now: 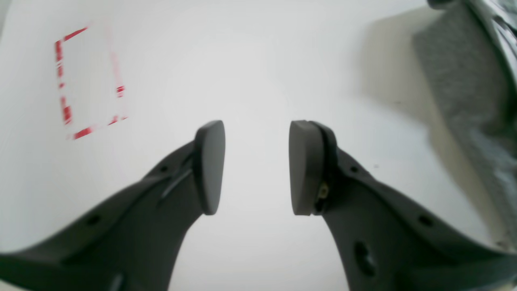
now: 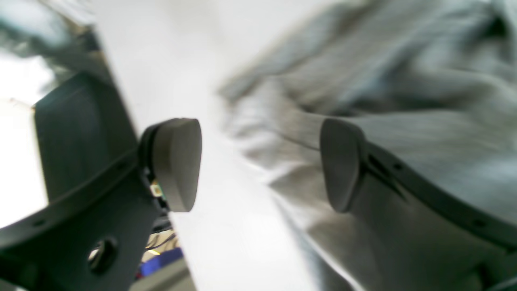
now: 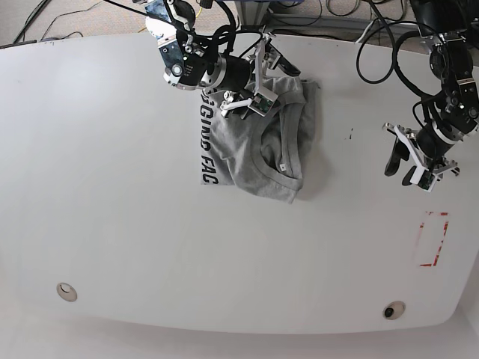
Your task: Layout the t-shirt on the table in an organized manner, then fold the t-shirt properly
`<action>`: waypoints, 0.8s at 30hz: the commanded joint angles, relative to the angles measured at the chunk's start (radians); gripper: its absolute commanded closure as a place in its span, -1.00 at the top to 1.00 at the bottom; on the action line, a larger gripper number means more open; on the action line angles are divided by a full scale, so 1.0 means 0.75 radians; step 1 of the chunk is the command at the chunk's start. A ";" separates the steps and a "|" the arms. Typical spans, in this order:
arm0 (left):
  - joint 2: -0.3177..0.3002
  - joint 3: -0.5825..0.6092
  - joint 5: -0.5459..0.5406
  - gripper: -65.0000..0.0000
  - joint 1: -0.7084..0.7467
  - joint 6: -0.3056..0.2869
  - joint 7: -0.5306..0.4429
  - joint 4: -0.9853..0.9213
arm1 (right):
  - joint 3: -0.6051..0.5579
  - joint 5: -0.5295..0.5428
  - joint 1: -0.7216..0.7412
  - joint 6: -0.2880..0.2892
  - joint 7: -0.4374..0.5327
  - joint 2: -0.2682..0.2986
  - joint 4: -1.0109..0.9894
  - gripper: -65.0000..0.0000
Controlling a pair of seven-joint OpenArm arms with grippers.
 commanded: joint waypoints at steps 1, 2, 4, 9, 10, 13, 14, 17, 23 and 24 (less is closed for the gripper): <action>-0.025 -0.025 -0.024 -0.27 -0.012 0.000 -0.034 0.021 | -0.028 -0.023 0.028 -0.001 0.032 0.017 -0.027 0.37; -0.025 -0.042 -0.024 -0.27 -0.012 0.000 -0.034 0.021 | -0.048 -0.049 0.044 -0.001 0.034 0.015 -0.043 0.37; -0.025 -0.058 -0.024 -0.27 -0.012 0.000 -0.034 0.021 | -0.089 -0.106 0.067 -0.001 0.034 0.015 -0.074 0.37; -0.021 -0.068 -0.024 -0.27 0.007 0.000 -0.032 0.021 | -0.140 -0.248 0.081 -0.001 0.104 0.013 -0.131 0.36; -0.021 -0.068 -0.024 -0.27 0.011 0.000 -0.032 0.023 | -0.142 -0.268 0.081 -0.001 0.124 0.013 -0.135 0.36; -0.021 -0.064 -0.026 -0.27 0.023 0.000 -0.032 0.023 | -0.155 -0.329 0.081 -0.001 0.167 0.013 -0.141 0.36; -0.021 -0.064 -0.026 -0.27 0.025 0.000 -0.032 0.023 | -0.157 -0.342 0.081 -0.001 0.167 0.013 -0.139 0.36; -0.021 -0.064 -0.026 -0.27 0.029 0.000 -0.032 0.023 | -0.155 -0.350 0.081 -0.001 0.165 0.013 -0.121 0.35; -0.021 -0.064 -0.026 -0.27 0.044 0.000 -0.032 0.021 | -0.153 -0.354 0.081 -0.001 0.163 0.013 -0.066 0.34; -0.021 -0.062 -0.026 -0.27 0.048 0.000 -0.032 0.021 | -0.153 -0.356 0.081 -0.001 0.163 0.013 -0.062 0.34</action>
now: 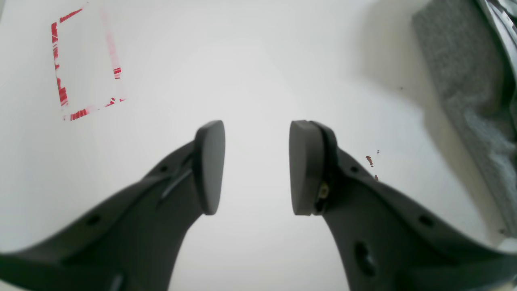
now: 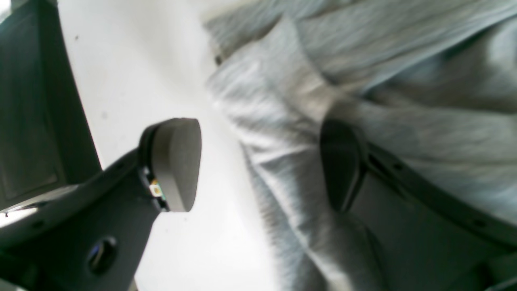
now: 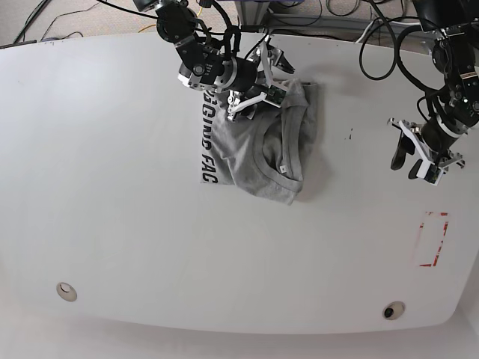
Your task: Layout the t-shirt on the table in an organized manner, then fold the t-shirt properly
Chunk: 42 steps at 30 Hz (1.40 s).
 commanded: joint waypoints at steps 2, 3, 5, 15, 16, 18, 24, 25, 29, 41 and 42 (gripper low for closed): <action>-0.020 -0.007 -0.018 -0.27 -0.003 0.003 -0.032 0.021 | 0.001 0.017 0.012 -0.001 0.029 -0.005 0.040 0.26; -0.020 -0.007 -0.018 -0.27 -0.001 0.003 -0.032 0.021 | 0.001 0.017 0.012 -0.001 0.031 -0.007 0.040 0.20; -0.018 -0.007 -0.018 -0.27 -0.001 0.003 -0.032 0.021 | 0.001 0.017 0.012 -0.001 0.033 -0.007 0.038 0.07; -0.018 -0.007 -0.018 -0.27 -0.003 0.003 -0.032 0.021 | -0.001 0.015 0.012 -0.001 0.035 -0.044 0.032 0.08; -0.018 -0.007 -0.018 -0.27 -0.003 0.003 -0.032 0.021 | -0.001 0.015 0.012 -0.001 0.035 -0.046 0.032 0.14; -0.018 -0.007 -0.018 -0.27 -0.003 0.003 -0.032 0.021 | -0.005 0.015 0.012 -0.001 0.035 -0.046 0.032 0.25; -0.018 -0.007 -0.018 -0.27 -0.005 0.003 -0.032 0.021 | -0.054 0.015 0.012 -0.070 0.037 -0.058 0.032 0.43; -0.018 -0.007 -0.018 -0.27 -0.005 0.003 -0.032 0.021 | -0.062 0.015 0.012 -0.078 0.037 -0.058 0.032 0.42; -0.018 -0.007 -0.018 -0.27 -0.005 0.003 -0.032 0.021 | -0.093 0.015 0.024 -0.090 0.037 -0.058 0.030 0.33; -0.020 -0.009 -0.018 -0.27 -0.001 0.003 -0.032 0.021 | -0.124 0.013 0.055 -0.092 0.100 -0.061 -0.078 -0.01; -0.020 -0.009 -0.018 -0.27 0.001 0.003 -0.032 0.021 | -0.124 0.013 0.055 -0.092 0.110 -0.061 -0.093 -0.03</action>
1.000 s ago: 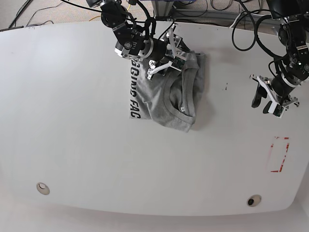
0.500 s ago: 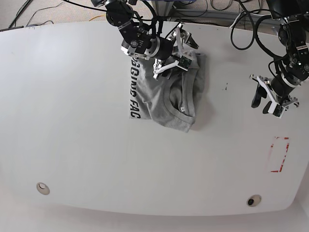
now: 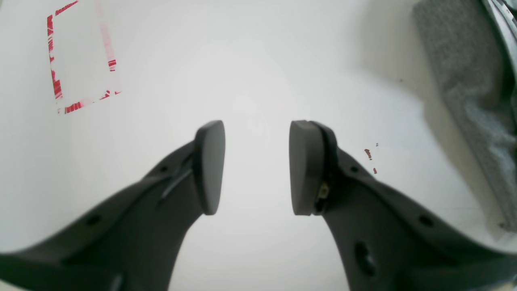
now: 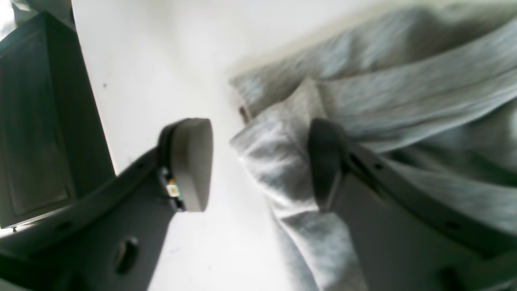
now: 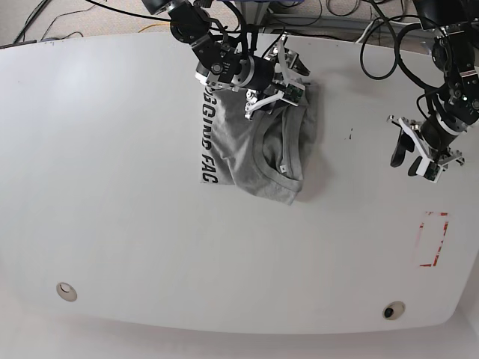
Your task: Layout the t-shirt on the table in an organized manner, then fold the t-shirt properly
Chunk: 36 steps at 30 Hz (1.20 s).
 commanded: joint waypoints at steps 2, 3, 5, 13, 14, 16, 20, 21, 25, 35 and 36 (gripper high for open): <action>-0.022 -0.009 -0.018 -0.27 -0.010 0.003 -0.033 0.021 | 0.001 0.022 0.019 0.001 0.063 -0.011 -0.014 -0.05; -0.022 -0.009 -0.018 -0.27 -0.010 0.003 -0.033 0.021 | 0.001 0.022 0.022 0.001 0.071 -0.011 -0.022 -0.05; -0.022 -0.011 -0.018 -0.27 -0.008 0.003 -0.033 0.021 | 0.003 0.022 0.022 0.001 0.082 -0.009 -0.030 -0.05; -0.024 -0.017 -0.014 -0.27 -0.008 0.003 -0.033 0.003 | 0.003 0.022 0.024 0.001 0.082 -0.009 -0.030 -0.09; -0.024 -0.017 -0.014 -0.27 -0.010 0.003 -0.033 -0.006 | 0.003 0.022 0.024 0.001 0.082 -0.009 -0.030 -0.15; -0.024 -0.019 -0.014 -0.27 -0.014 0.003 -0.033 -0.024 | 0.003 0.022 0.024 0.001 0.082 -0.009 -0.030 -0.34; -0.024 -0.046 -0.014 -0.27 -0.014 0.003 -0.033 -0.042 | 0.003 0.022 0.024 -0.001 0.080 -0.011 -0.024 -0.77; -0.024 -0.050 -0.014 -0.27 -0.014 0.003 -0.033 -0.042 | 0.003 0.022 0.024 -0.001 0.078 -0.011 -0.024 -0.87; -0.024 -0.050 -0.014 -0.27 -0.014 0.003 -0.033 -0.042 | 0.001 0.022 0.022 -0.001 0.075 -0.013 -0.022 -0.94; -0.024 -0.050 -0.014 -0.27 -0.008 0.003 -0.033 -0.042 | -0.001 0.033 0.019 -0.001 -0.078 -0.031 0.191 -0.94; -0.024 -0.050 -0.014 -0.27 -0.008 0.003 -0.033 -0.044 | -0.001 0.033 0.024 -0.001 -0.105 -0.045 0.212 -0.94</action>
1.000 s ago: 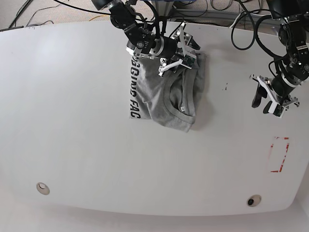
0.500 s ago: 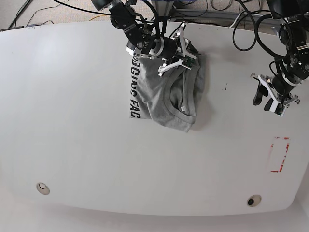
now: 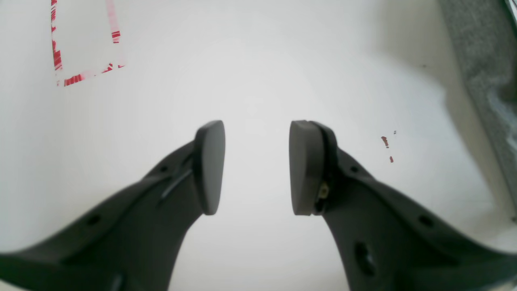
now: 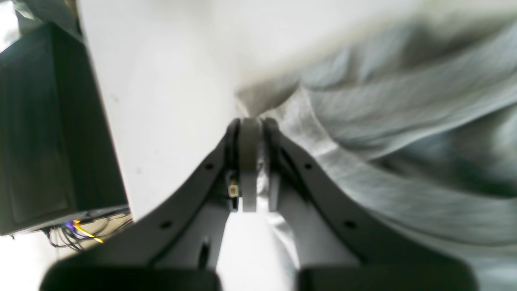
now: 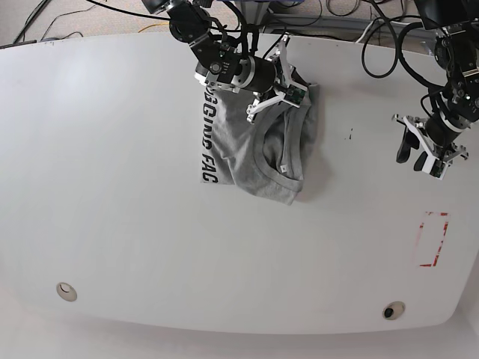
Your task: Layout the t-shirt on the table in an organized manner, then fold the t-shirt properly
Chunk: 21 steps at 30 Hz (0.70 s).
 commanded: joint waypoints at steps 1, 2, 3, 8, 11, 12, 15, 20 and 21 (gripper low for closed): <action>-0.021 -0.008 -0.019 -0.27 -0.014 -0.001 -0.032 0.018 | -0.001 0.014 0.023 -0.001 -0.038 -0.049 0.099 -0.94; -0.021 -0.008 -0.019 -0.27 -0.014 -0.001 -0.032 0.018 | -0.001 0.012 0.023 -0.001 -0.052 -0.061 0.113 -0.94; -0.021 -0.008 -0.019 -0.27 -0.014 -0.001 -0.032 0.018 | -0.001 0.012 0.025 -0.001 -0.063 -0.071 0.125 -0.94; -0.021 -0.008 -0.019 -0.27 -0.012 -0.001 -0.032 0.018 | -0.003 0.012 0.050 -0.001 -0.077 -0.120 0.154 -0.94; -0.021 -0.008 -0.019 -0.27 -0.012 -0.001 -0.032 0.018 | -0.003 0.012 0.052 -0.001 -0.077 -0.163 0.140 -0.94; -0.021 -0.008 -0.019 -0.27 -0.012 -0.001 -0.032 0.018 | -0.003 0.012 0.052 -0.001 -0.077 -0.177 0.134 -0.94; -0.021 -0.010 -0.019 -0.27 -0.012 -0.001 -0.032 0.020 | -0.005 0.012 0.052 -0.001 -0.077 -0.206 0.123 -0.94; -0.021 -0.010 -0.019 -0.27 -0.010 -0.001 -0.032 0.020 | -0.009 0.014 0.052 -0.001 -0.077 -0.239 0.117 -0.94; -0.021 -0.010 -0.019 -0.27 -0.010 -0.001 -0.032 0.020 | -0.017 0.014 0.052 -0.001 -0.077 -0.239 0.107 -0.94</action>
